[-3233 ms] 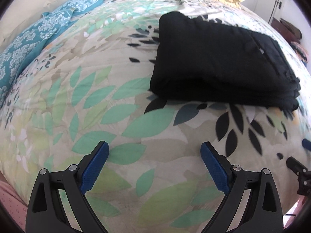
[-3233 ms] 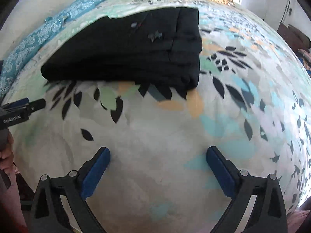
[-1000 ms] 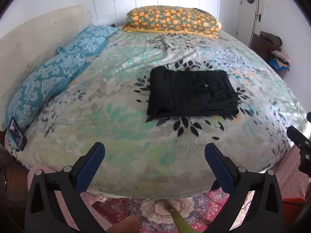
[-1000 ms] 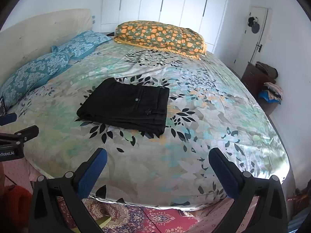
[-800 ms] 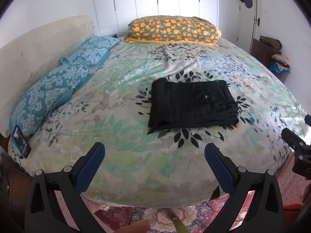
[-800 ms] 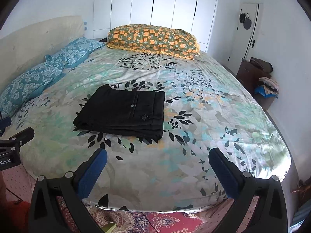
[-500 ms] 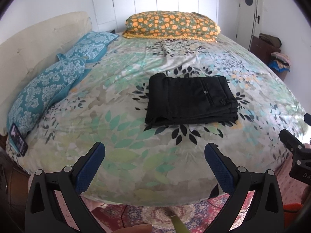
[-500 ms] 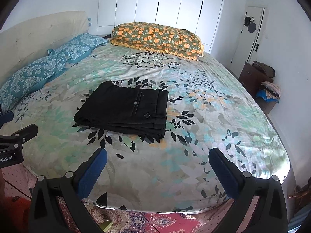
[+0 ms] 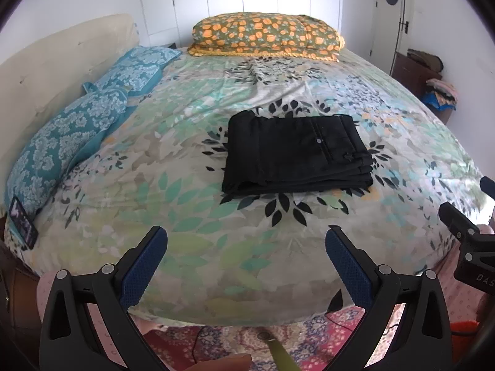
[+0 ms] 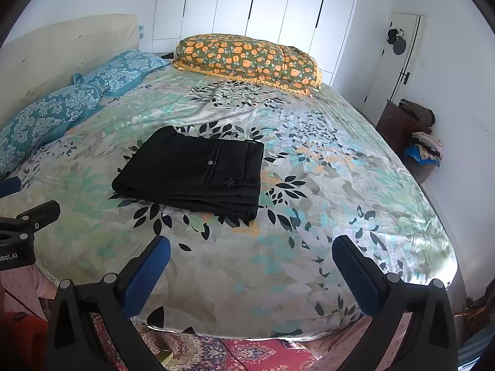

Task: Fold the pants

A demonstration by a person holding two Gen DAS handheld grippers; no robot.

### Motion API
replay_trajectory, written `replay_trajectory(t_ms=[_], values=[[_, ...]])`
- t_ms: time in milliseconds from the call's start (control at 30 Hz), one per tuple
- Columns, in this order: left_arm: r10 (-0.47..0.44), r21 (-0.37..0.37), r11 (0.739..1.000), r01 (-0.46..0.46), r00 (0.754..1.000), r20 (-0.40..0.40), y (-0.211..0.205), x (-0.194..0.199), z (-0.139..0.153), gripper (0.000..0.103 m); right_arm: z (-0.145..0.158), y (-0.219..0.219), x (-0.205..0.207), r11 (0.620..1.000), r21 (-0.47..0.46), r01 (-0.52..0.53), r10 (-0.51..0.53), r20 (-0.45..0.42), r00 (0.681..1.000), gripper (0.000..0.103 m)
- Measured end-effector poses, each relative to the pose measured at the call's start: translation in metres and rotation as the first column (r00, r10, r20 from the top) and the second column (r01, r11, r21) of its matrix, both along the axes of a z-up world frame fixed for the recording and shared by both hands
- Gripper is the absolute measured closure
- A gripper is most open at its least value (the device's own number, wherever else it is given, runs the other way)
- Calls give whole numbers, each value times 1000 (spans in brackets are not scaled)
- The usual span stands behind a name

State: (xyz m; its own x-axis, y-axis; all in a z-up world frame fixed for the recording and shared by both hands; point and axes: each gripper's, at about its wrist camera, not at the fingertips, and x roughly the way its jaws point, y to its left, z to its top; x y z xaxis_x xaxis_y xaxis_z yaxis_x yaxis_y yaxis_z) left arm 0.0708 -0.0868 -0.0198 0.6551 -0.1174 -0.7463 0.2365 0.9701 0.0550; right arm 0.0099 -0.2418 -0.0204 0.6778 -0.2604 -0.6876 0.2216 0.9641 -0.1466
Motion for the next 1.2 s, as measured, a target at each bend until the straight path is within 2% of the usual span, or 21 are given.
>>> replay_trajectory(t_ms=[1200], values=[[1,-21,1000,-1,999,-36,0,4,-7,1,-13,7,4,999,15,-44,45,-50,998,0]])
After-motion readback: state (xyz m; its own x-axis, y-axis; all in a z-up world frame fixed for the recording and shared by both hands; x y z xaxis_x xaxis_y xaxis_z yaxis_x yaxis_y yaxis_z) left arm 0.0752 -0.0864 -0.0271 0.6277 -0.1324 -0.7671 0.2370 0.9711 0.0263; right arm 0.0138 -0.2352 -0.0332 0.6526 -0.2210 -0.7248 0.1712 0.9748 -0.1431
